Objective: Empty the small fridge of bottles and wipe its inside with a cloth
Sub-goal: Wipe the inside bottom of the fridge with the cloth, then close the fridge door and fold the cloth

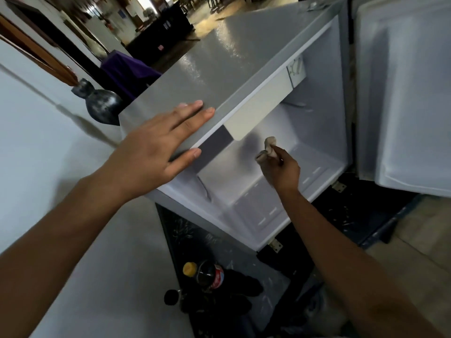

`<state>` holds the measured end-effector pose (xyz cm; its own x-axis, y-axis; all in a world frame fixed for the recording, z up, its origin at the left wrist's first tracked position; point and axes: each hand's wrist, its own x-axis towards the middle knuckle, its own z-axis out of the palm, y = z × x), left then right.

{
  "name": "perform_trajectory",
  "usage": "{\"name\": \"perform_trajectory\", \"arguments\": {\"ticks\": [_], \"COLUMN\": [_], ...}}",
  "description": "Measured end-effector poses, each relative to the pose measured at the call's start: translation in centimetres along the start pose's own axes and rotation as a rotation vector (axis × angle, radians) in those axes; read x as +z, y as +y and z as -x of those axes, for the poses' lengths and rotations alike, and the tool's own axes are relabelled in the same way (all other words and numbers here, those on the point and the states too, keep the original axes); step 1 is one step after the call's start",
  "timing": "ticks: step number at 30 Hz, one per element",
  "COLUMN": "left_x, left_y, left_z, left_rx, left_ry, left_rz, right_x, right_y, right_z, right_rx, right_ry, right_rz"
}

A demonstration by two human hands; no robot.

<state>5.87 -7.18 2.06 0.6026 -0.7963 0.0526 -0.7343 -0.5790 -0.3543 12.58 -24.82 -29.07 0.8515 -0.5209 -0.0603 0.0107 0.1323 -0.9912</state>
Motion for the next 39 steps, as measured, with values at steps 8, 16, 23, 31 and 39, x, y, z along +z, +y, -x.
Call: {"name": "perform_trajectory", "arguments": {"ticks": [8, 16, 23, 31, 39], "left_x": [3.4, 3.0, 1.0, -2.8, -4.6], "left_y": [6.8, 13.4, 20.4, 29.0, 36.3], "left_z": [1.2, 1.3, -0.8, -6.2, -10.8], "left_rx": [0.018, -0.212, -0.209, -0.321, -0.242], "left_ry": [0.398, 0.521, 0.659, 0.584, 0.474], "left_rz": [0.245, 0.686, 0.878, 1.549, 1.682], "right_x": [-8.1, -12.9, -19.1, -31.9, -43.2], "right_y": [-9.8, -18.1, -19.8, -20.3, -20.6], "right_z": [8.8, 15.7, 17.1, 14.6, 14.2], "right_rx": [-0.072, -0.041, -0.06, -0.106, -0.138], "right_ry": [-0.104, -0.348, -0.381, -0.401, -0.494], "right_rz": [-0.412, -0.694, -0.552, -0.132, -0.069]}}
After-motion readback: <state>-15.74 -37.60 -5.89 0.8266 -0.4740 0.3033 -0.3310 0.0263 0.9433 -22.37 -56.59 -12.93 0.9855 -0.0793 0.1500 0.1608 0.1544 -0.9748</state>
